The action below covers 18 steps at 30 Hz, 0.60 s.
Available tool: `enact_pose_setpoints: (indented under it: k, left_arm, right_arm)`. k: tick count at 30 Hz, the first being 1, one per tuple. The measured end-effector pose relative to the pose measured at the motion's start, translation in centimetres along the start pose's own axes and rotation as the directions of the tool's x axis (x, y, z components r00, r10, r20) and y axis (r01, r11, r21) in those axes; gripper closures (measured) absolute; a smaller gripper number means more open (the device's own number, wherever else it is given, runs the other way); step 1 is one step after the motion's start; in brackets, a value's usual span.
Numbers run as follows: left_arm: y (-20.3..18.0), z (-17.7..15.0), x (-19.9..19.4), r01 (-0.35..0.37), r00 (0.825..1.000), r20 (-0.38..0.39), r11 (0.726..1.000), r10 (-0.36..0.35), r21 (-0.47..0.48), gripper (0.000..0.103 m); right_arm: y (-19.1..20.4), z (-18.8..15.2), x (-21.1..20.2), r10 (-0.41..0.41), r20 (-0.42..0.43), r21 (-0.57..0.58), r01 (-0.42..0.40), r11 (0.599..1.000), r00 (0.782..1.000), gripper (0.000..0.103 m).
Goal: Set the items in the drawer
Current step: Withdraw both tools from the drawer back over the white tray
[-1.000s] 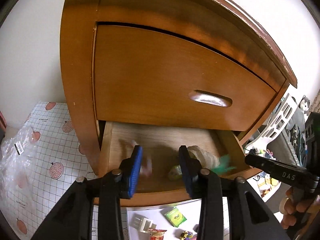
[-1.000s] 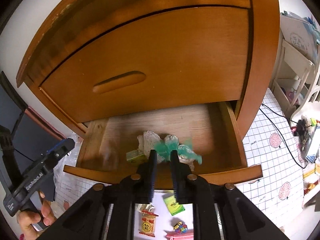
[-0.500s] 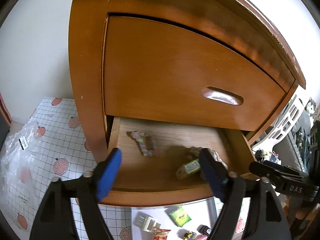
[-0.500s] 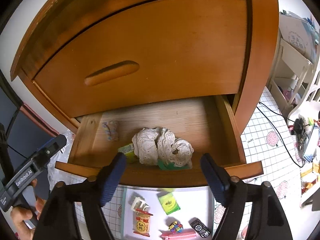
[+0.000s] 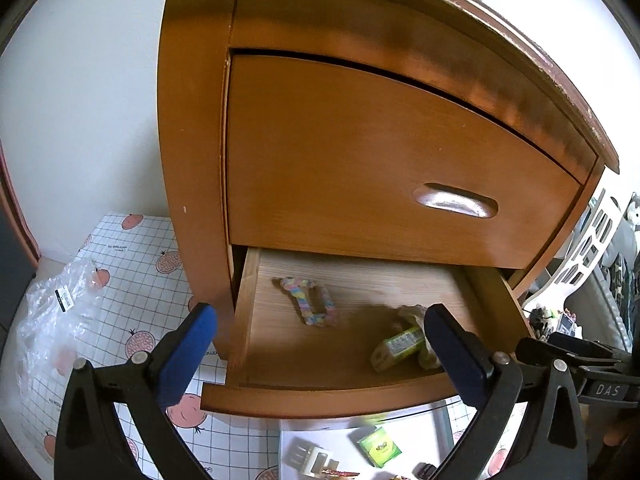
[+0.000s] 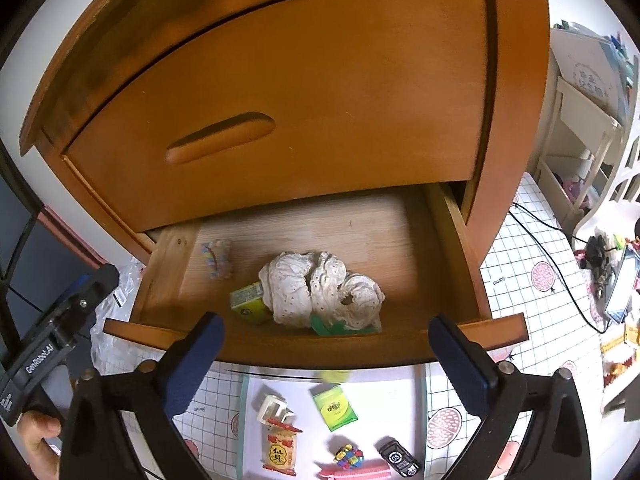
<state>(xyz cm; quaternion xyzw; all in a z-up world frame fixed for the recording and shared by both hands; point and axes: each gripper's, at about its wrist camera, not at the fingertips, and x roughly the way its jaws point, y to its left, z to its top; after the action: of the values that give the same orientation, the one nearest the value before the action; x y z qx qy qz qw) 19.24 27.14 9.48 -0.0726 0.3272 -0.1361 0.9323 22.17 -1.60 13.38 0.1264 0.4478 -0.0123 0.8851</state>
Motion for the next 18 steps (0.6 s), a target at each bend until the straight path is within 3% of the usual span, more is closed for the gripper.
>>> enact_pose_setpoints:
  k: [6,11,15,18]
  left_arm:
    - [-0.5,-0.3,-1.7,0.007,0.999,0.043,1.000,-0.008,0.021,0.000]
    - [0.0,-3.1,-4.6,0.062,0.991,0.116,0.998,-0.060,-0.012,0.000]
    - [0.7,-6.6,-5.8,0.087,0.990,0.116,0.995,-0.081,-0.047,0.000]
    - [1.2,-8.8,-5.4,0.139,0.989,0.056,0.987,-0.135,-0.081,0.000]
  right_arm:
    - [-0.4,-0.4,-0.8,0.000,0.021,0.008,0.000,1.000,1.000,0.000]
    - [-0.3,-2.4,-2.7,0.033,0.083,-0.007,-0.033,0.999,0.996,0.000]
    - [0.0,-5.5,-3.7,0.050,0.100,-0.045,-0.045,0.998,0.994,0.000]
    - [-0.4,-8.5,-3.5,0.063,0.079,-0.040,-0.060,0.997,0.995,0.000]
